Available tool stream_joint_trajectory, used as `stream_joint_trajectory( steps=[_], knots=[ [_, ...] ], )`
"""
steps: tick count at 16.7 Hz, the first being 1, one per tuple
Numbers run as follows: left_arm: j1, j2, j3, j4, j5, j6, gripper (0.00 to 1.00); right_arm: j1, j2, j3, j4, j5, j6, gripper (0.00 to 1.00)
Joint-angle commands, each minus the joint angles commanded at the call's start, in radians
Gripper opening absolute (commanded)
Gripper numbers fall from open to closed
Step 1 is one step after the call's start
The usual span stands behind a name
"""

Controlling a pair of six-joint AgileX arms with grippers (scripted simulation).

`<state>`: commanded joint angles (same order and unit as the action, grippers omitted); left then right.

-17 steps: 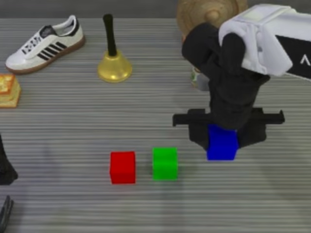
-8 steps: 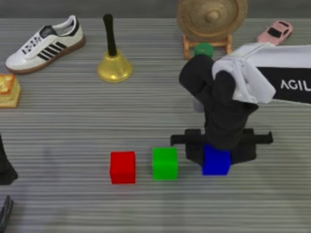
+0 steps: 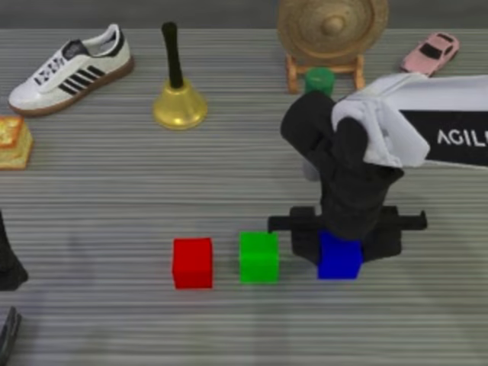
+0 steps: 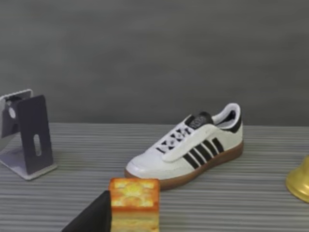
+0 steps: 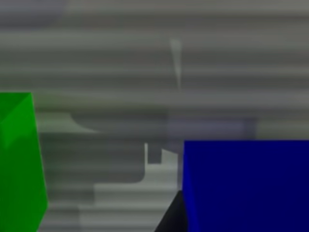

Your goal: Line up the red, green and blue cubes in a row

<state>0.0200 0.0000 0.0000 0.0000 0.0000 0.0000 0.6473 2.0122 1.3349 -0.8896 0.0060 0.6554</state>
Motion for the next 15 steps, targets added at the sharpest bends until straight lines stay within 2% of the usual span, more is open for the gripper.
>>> stream_joint_trajectory(
  steps=[10,15],
  knots=[
    [0.000,0.000,0.000,0.000,0.000,0.000,1.00,0.000,0.000,0.000,0.000,0.000,0.000,0.98],
    [0.000,0.000,0.000,0.000,0.000,0.000,1.00,0.000,0.000,0.000,0.000,0.000,0.000,1.00]
  ],
)
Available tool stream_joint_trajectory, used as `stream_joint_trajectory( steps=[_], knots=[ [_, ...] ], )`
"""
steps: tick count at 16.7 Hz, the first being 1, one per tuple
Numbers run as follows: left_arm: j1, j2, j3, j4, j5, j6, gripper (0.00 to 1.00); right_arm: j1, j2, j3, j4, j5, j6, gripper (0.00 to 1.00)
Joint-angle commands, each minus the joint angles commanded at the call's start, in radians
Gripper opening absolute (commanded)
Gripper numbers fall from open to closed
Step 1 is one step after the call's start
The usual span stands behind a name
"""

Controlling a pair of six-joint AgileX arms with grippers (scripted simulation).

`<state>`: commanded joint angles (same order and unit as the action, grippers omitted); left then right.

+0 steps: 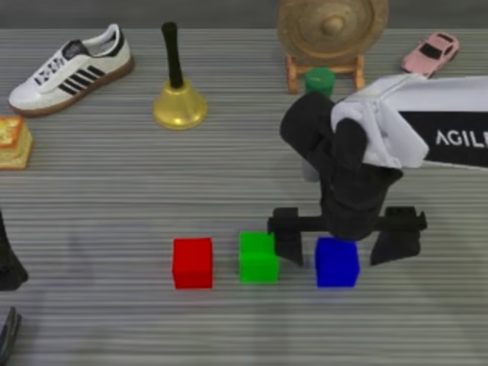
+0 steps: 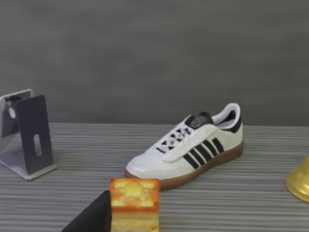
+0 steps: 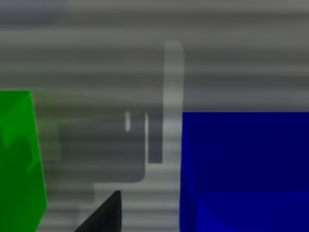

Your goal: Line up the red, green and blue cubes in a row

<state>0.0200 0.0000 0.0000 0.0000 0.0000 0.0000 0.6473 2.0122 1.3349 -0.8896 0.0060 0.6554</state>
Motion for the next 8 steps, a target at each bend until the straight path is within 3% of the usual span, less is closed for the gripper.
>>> stream_joint_trajectory(
  steps=[8],
  knots=[
    [0.000,0.000,0.000,0.000,0.000,0.000,1.00,0.003,-0.021,0.056,-0.077,-0.001,0.000,1.00]
  ],
)
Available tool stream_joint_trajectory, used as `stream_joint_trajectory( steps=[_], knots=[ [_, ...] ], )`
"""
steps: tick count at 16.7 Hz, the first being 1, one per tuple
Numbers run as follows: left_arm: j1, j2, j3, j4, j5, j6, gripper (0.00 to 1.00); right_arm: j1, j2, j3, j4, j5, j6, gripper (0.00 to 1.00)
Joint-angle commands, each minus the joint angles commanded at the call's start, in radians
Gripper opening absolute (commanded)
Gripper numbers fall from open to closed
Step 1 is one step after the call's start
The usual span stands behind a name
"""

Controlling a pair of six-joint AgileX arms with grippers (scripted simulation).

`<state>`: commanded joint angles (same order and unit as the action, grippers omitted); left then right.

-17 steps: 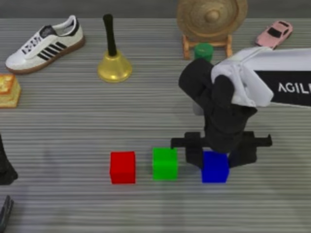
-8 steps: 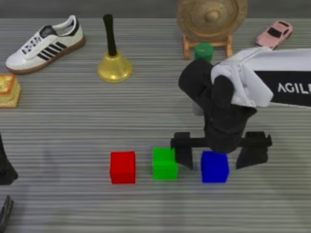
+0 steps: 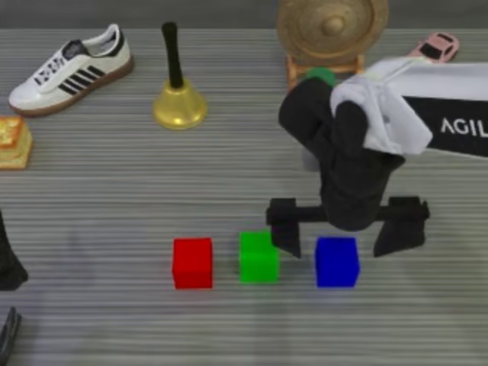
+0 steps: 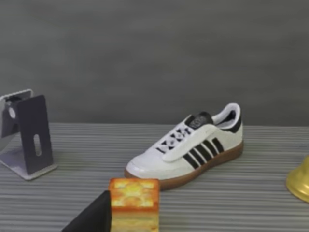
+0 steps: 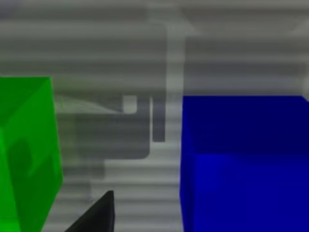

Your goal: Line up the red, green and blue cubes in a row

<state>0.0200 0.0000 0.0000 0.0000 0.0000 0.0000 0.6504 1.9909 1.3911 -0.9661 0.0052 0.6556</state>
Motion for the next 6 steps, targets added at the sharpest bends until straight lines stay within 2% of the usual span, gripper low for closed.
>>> stream_joint_trajectory(
  steps=[3,6],
  knots=[
    [0.000,0.000,0.000,0.000,0.000,0.000,1.00,0.003,-0.036,0.076,-0.125,0.000,0.000,1.00],
    [0.000,0.000,0.000,0.000,0.000,0.000,1.00,0.004,-0.062,0.118,-0.179,0.000,-0.002,1.00]
  ],
)
